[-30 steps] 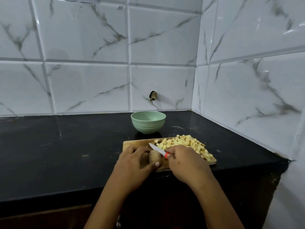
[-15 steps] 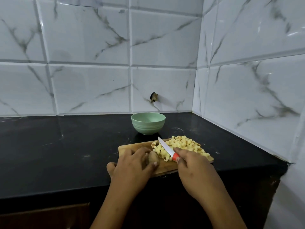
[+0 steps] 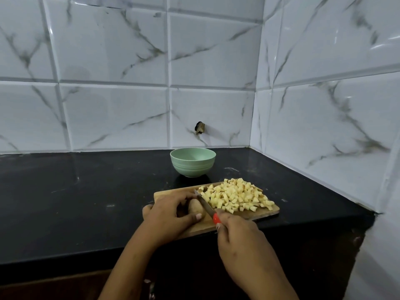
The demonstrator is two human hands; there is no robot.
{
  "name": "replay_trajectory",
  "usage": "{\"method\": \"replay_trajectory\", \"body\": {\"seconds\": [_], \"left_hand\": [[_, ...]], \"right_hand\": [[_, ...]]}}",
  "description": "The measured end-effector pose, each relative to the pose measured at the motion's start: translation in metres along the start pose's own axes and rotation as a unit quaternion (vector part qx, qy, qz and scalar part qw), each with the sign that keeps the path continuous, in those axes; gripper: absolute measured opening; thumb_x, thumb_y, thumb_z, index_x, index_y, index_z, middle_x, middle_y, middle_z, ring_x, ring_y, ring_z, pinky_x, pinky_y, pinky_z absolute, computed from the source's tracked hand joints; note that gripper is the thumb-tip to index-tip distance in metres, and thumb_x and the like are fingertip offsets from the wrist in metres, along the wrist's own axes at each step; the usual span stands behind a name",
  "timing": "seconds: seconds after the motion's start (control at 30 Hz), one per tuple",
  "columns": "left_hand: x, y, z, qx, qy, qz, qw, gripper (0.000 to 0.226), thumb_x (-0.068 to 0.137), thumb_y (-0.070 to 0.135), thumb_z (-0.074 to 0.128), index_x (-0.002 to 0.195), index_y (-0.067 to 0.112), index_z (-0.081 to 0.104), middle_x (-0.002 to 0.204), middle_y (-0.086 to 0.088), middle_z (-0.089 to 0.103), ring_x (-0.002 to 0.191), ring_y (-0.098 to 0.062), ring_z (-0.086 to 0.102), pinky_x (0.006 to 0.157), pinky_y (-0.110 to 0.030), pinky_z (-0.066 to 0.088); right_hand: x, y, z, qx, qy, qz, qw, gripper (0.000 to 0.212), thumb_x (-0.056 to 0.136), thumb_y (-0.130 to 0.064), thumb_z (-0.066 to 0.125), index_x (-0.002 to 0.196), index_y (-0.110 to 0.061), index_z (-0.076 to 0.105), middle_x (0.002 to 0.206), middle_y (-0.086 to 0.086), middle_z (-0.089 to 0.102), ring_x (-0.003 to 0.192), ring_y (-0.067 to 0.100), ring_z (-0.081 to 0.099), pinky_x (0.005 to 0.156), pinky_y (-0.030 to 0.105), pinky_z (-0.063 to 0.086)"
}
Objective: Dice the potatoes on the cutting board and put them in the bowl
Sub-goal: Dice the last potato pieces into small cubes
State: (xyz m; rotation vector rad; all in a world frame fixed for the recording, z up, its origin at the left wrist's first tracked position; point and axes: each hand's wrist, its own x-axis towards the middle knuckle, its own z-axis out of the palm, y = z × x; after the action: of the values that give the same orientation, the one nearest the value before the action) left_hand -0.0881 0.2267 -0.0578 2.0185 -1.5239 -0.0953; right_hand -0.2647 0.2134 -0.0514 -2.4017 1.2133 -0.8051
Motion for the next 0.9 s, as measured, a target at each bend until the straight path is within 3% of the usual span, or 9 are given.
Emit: {"method": "replay_trajectory", "body": {"seconds": [0.1, 0.23, 0.37, 0.63, 0.9], "left_hand": [[-0.002, 0.001, 0.002, 0.0, 0.031, -0.018, 0.999, 0.05, 0.082, 0.055, 0.061, 0.13, 0.051, 0.046, 0.128, 0.027, 0.05, 0.119, -0.003, 0.045, 0.102, -0.035, 0.031], [0.0, -0.003, 0.002, -0.01, 0.015, -0.028, 0.999, 0.047, 0.087, 0.051, 0.057, 0.132, 0.051, 0.044, 0.136, 0.021, 0.049, 0.128, -0.01, 0.041, 0.106, -0.037, 0.03], [0.004, -0.008, 0.004, -0.03, 0.013, -0.021, 0.999, 0.044, 0.086, 0.048, 0.06, 0.128, 0.053, 0.047, 0.134, 0.021, 0.052, 0.127, -0.011, 0.042, 0.106, -0.041, 0.033], [0.008, -0.013, 0.008, -0.05, 0.021, -0.024, 0.998, 0.041, 0.081, 0.047, 0.067, 0.12, 0.051, 0.057, 0.126, 0.016, 0.06, 0.12, -0.01, 0.05, 0.101, -0.041, 0.04], [0.001, -0.005, 0.005, -0.084, 0.051, -0.047, 0.994, 0.044, 0.077, 0.044, 0.073, 0.119, 0.044, 0.061, 0.123, 0.012, 0.062, 0.12, -0.015, 0.051, 0.104, -0.044, 0.038]], "right_hand": [[0.0, 0.0, -0.001, -0.006, 0.008, -0.004, 1.0, 0.043, 0.103, -0.035, 0.032, 0.146, -0.036, 0.034, 0.128, -0.012, 0.057, 0.109, 0.004, 0.056, 0.085, 0.021, 0.047], [-0.002, -0.003, 0.001, -0.026, 0.008, -0.012, 1.0, 0.043, 0.103, -0.035, 0.03, 0.146, -0.038, 0.031, 0.123, -0.012, 0.06, 0.103, 0.004, 0.058, 0.08, 0.022, 0.049], [0.0, -0.003, 0.003, -0.068, -0.003, -0.027, 0.997, 0.043, 0.103, -0.033, 0.028, 0.146, -0.038, 0.03, 0.12, -0.012, 0.06, 0.103, 0.006, 0.058, 0.077, 0.025, 0.047], [0.039, -0.014, 0.008, -0.152, -0.063, -0.048, 0.985, 0.032, 0.1, -0.024, 0.041, 0.13, -0.027, 0.05, 0.111, 0.0, 0.061, 0.096, 0.018, 0.059, 0.067, 0.029, 0.038], [0.008, -0.008, 0.001, -0.167, -0.062, -0.074, 0.981, 0.032, 0.099, -0.021, 0.043, 0.13, -0.027, 0.049, 0.108, -0.001, 0.062, 0.092, 0.017, 0.06, 0.065, 0.03, 0.039]]}}
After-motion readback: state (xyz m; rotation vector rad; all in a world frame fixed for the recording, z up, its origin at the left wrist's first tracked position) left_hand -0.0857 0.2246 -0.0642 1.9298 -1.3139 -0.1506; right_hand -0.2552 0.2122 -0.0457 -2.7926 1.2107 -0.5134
